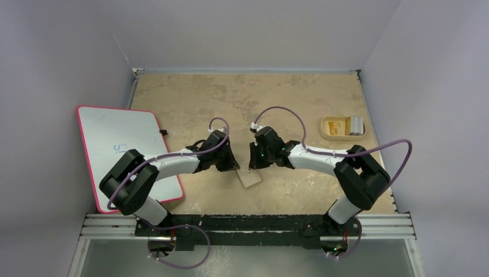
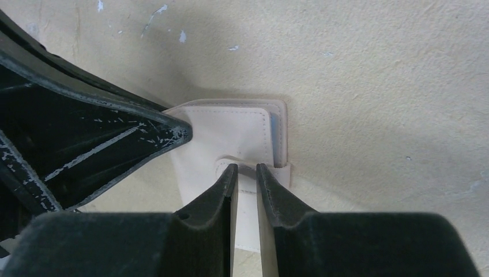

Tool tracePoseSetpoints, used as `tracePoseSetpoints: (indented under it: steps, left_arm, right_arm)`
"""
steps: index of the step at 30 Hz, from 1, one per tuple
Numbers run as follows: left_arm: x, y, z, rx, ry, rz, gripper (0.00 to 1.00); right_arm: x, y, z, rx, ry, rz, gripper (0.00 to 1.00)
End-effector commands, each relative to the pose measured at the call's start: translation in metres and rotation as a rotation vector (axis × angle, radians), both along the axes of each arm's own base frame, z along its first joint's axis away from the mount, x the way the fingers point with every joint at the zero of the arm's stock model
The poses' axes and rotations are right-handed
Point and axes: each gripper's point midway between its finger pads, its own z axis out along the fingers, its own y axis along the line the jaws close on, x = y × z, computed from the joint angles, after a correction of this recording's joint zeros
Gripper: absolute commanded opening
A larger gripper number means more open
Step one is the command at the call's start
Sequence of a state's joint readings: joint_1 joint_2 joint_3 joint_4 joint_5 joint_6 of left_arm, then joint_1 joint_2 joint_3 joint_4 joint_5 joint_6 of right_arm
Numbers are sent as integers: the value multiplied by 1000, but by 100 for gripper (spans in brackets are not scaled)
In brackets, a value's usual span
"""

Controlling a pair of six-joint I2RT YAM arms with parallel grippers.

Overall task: Put the credit cards into the card holder
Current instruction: Close the card holder at the center of the board.

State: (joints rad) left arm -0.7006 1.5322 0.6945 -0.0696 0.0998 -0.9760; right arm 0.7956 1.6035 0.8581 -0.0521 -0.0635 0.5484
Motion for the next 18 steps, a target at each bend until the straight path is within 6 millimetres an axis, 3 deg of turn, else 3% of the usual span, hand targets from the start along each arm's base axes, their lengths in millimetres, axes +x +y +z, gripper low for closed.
tracePoseSetpoints:
  steps: [1, 12, 18]
  left_arm:
    - [12, 2, 10, 19, -53, 9, 0]
    - [16, -2, 15, 12, -59, 11, 0]
    - [18, -4, 20, 0, -69, 14, 0]
  right_arm:
    - [-9, 9, 2, 41, 3, 60, 19]
    - [-14, -5, 0, -112, 33, 108, 23]
    - [-13, -9, 16, -115, 17, 58, 28]
